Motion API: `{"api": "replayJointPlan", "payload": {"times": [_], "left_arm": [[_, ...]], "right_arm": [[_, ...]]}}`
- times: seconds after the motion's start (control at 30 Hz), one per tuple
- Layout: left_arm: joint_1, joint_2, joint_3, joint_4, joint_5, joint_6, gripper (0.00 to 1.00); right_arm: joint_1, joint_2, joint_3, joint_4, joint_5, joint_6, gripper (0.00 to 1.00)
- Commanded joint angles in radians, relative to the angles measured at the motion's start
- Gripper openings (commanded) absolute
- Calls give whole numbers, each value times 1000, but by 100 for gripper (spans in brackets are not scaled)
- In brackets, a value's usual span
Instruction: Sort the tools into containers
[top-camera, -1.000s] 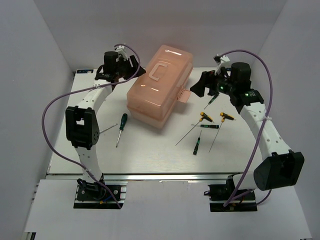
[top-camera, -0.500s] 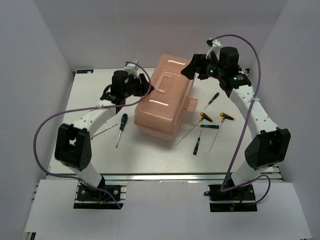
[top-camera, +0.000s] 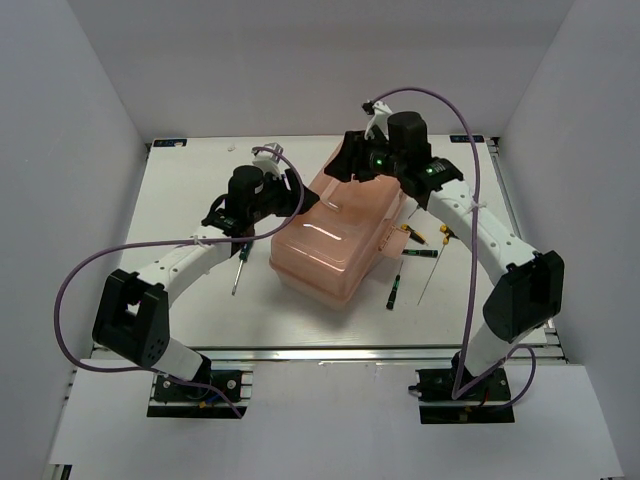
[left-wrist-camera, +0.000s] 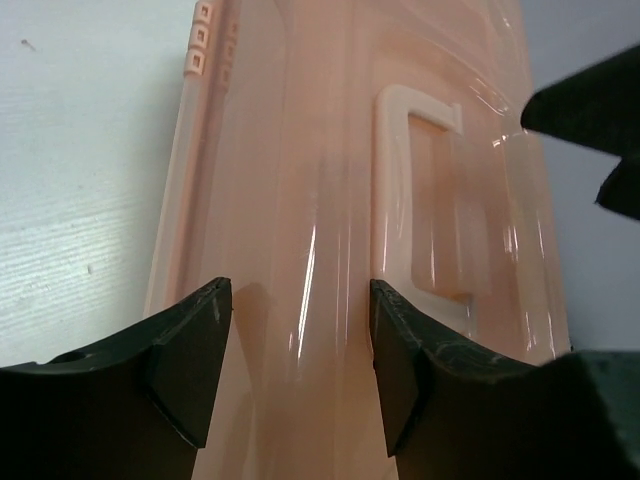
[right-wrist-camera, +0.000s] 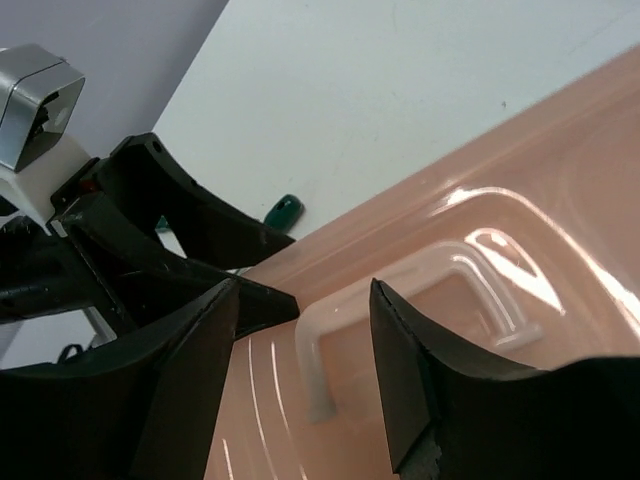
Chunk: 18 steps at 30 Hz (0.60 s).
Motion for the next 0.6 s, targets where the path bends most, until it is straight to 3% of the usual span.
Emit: {"api": "replayJointPlan", "payload": {"times": [0.0,0.23,0.57], "left_arm": [[-28,29,-9,-245,-66,-48,67],[-25,7,78,-268,-104,-47,69],[-19,-184,-32,-273,-112,-25,80]], "right_arm": [[11,-79,-39,-27,139,114,61],[31,-118,-141,-76,212,318,63],[56,-26,-72,-98,224,474,59]]}}
